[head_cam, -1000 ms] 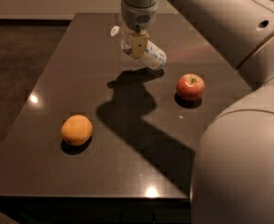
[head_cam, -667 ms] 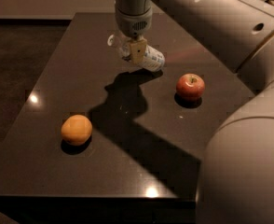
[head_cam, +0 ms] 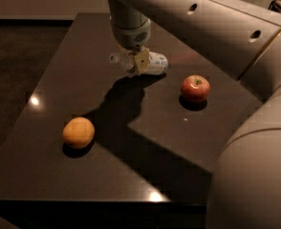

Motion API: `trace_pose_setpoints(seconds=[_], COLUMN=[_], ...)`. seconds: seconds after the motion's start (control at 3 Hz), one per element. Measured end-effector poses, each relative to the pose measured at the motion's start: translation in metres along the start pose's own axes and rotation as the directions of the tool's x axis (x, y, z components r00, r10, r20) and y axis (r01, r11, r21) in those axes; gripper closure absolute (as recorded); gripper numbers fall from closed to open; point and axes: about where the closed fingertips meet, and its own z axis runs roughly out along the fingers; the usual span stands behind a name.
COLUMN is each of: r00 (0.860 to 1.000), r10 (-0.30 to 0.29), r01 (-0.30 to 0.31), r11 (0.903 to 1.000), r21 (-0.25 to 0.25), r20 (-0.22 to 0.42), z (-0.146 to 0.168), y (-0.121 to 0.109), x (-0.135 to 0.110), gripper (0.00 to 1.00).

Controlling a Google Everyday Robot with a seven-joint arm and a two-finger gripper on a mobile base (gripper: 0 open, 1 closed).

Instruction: Knock blue plastic bottle over

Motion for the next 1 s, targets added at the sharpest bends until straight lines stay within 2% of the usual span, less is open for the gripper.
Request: trace_pose_setpoints(seconds=[0.33,0.67,1.0], r00=[0.996,0.992,0.992], r10=[-0.088,-0.12,-0.12], r01=[0.088,0.123,0.123], r11=[0.9953,0.9894,0.9894], r21=[-0.041,-0.077,-0.077], r20=[-0.002,0.041,0.041], z=[0.009,0.021,0.021], y=[0.01,0.026,0.026], x=[-0.008,-0.017,-0.017], gripper=[0.05,0.0,0.0])
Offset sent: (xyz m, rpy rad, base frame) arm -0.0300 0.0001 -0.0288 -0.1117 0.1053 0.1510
